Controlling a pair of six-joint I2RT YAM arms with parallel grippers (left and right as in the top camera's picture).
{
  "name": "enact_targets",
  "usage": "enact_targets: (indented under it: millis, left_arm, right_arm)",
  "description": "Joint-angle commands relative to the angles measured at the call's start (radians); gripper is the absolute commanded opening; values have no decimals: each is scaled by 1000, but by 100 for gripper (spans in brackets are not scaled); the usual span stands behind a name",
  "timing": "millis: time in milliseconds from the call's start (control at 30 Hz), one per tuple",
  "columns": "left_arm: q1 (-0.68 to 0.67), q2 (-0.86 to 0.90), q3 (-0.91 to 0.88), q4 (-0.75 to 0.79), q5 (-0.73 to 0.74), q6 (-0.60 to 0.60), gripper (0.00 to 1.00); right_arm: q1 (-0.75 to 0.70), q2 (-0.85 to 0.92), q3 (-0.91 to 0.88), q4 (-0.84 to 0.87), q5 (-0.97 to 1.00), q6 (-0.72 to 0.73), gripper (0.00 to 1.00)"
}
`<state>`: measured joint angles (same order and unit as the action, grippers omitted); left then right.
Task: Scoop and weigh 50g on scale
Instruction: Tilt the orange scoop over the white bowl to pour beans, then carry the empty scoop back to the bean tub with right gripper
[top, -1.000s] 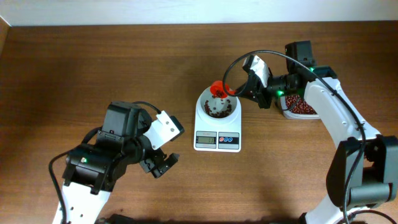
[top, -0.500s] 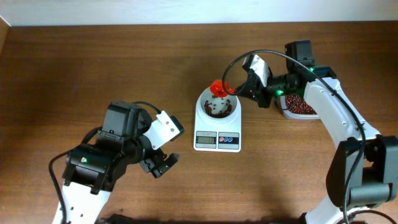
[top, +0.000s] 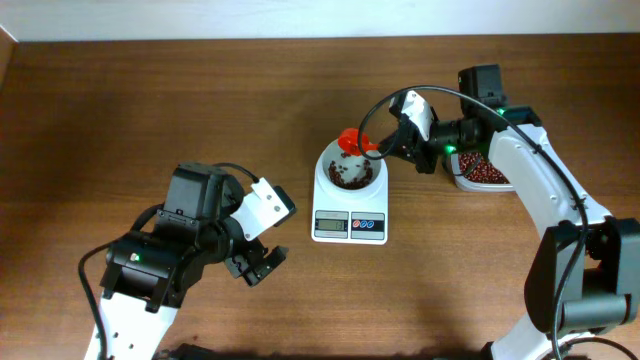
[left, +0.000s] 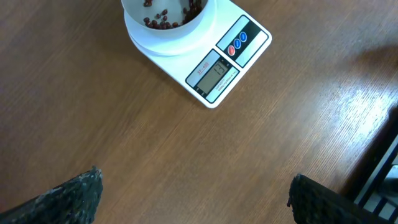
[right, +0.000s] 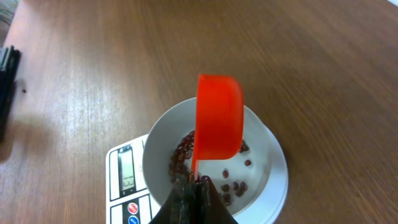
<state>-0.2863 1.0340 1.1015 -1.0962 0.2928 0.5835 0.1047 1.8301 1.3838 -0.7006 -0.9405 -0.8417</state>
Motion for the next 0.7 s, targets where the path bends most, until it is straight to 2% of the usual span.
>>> enact_targets:
  millis: [0,133,167,233,367,400,467,567,633,667]
  left_arm:
    - [6,-1,6,2,18,15,99]
    - [6,-1,6,2,18,15,99]
    - [6,-1,6,2,18,15,99]
    - [6,-1,6,2,18,15,99]
    - [6,-1,6,2,18,16,99]
    - [6,-1,6,2,18,16,99]
    - [6,-1,6,2,18,16,99]
    - [6,-1,6,2,18,15,99]
    - [6,-2,6,2,18,15,99]
    - [6,-1,6,2,18,16,99]
  right_arm:
    - [5,9,0,18,-27,-69,4]
    - [6,9,0,29,-20,-63,4]
    - [6,9,0,52,6,-17,4]
    - [6,9,0,15,-55,-81,4]
    - [6,9,0,32,-56,-69,4]
    - [6,9,0,7,-50,-106,4]
    - [4,9,0,53,3,-48,4]
    - [6,9,0,39,-56,-97,4]
    - [3,9,0,99,-28,-36,4]
    - [2,9,0,76,-52,-48,4]
